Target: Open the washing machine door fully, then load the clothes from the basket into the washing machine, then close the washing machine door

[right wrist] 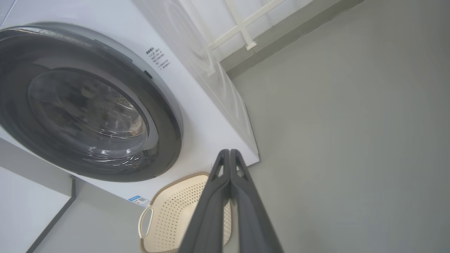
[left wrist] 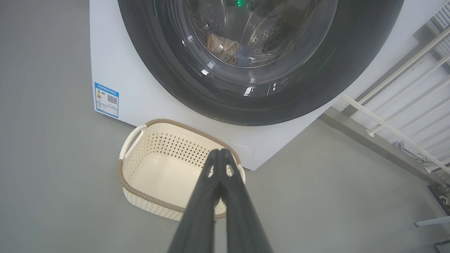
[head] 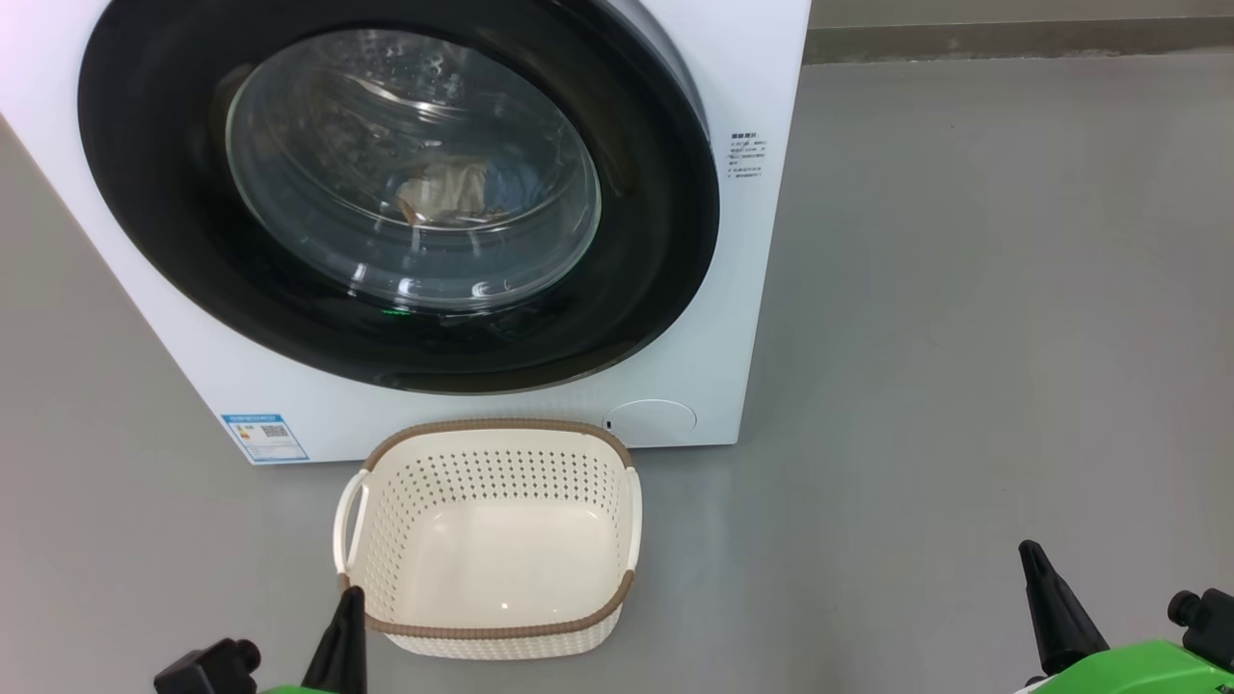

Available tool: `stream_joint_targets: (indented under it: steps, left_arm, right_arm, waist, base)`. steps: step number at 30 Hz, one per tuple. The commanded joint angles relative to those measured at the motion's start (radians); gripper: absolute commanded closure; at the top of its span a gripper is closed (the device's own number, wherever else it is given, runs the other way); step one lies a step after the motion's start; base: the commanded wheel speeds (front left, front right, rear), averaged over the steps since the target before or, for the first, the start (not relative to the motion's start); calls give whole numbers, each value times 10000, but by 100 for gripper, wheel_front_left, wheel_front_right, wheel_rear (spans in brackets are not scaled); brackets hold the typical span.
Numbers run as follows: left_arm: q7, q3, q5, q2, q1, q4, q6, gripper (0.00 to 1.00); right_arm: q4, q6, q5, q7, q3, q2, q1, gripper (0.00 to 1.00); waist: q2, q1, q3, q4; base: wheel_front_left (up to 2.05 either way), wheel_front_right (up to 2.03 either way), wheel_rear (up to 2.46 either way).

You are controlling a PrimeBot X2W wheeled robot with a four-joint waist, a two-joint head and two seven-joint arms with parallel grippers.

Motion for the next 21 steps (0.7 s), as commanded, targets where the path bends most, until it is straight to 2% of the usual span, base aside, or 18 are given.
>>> stream_joint_targets:
  steps: [1,21]
  left_arm:
    - [72,269,-259,51,-359,-266,-81,100]
    - [501,983,-1992,-177,-440,-327,-455,100]
  right_arm:
    - [-174,0,324,16,43,-147,-462,100]
    - [169,0,2343,150,69,-187,-863,100]
  waist:
    - [-1,0,0,-14]
    - [-1,-1,-4,-186]
  base:
    - [0,0,0]
    - [0,0,0]
